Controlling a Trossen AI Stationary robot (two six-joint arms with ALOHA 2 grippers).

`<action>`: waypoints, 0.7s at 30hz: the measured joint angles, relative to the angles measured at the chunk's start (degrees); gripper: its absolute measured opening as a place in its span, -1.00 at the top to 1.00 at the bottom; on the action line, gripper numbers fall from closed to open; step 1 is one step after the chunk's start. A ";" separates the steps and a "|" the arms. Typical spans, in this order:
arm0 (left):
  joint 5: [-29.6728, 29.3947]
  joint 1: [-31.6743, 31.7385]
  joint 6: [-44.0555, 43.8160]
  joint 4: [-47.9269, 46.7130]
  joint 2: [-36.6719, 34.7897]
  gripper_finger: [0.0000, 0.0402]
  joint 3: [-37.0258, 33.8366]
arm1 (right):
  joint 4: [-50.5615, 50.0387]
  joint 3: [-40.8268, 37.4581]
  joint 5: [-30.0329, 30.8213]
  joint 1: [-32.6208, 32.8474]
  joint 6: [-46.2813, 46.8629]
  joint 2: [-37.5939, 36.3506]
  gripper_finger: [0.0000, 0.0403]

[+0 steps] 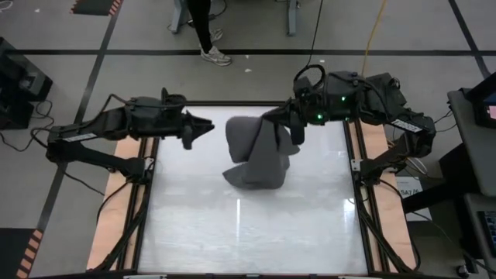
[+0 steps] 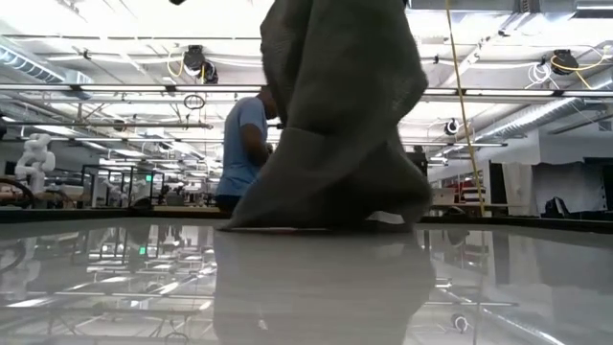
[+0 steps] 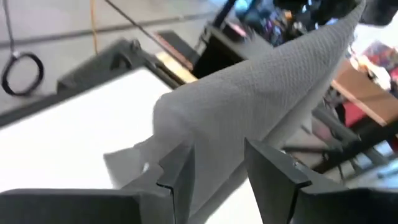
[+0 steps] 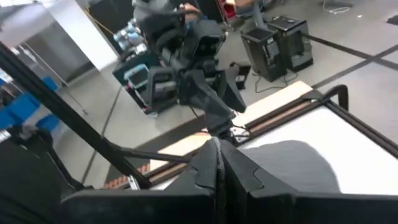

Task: Roll towel
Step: Roll the gray towel

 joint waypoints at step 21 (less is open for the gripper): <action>6.59 0.57 1.74 -2.92 10.53 -0.63 -2.49 | -3.07 -0.01 5.70 2.72 -5.30 0.04 1.00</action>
